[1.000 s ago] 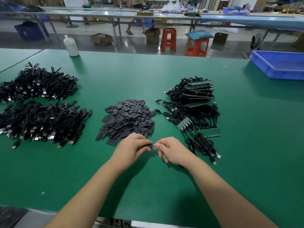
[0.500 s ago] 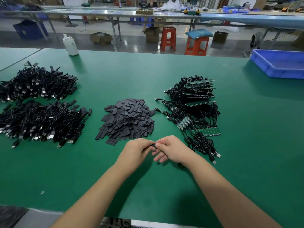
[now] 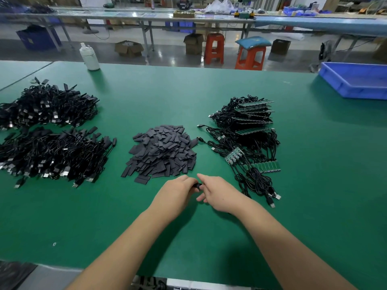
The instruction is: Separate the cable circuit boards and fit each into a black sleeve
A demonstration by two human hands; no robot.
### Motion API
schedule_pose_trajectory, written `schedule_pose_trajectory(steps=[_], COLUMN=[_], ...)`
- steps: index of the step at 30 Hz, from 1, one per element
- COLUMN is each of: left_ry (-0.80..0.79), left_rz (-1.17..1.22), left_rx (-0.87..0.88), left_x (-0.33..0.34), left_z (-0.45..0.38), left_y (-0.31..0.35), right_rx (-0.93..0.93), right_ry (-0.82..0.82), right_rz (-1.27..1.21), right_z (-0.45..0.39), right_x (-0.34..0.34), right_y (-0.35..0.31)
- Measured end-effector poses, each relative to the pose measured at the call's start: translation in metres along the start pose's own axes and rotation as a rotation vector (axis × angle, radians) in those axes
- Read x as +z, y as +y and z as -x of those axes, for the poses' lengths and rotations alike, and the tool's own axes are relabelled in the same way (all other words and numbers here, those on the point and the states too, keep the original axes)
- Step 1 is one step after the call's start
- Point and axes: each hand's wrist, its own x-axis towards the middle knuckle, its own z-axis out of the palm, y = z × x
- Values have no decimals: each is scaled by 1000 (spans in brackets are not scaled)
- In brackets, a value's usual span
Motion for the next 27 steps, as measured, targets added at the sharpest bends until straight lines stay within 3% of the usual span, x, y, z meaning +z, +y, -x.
schedule_pose_trajectory(steps=[6,19,27], left_ry=[-87,-202,57], left_rz=[-205,-355,-131], left_rx=[95,-1,-160], left_x=[-5,-4,0], left_z=[0,-2,-7], left_y=[3,5,-8], right_rx=[2,76,108], right_ry=[2,20,98], right_rz=[-7,-140,-327], right_z=[-2,0,1], right_x=[8,4,0], right_y=[2,-6,-7])
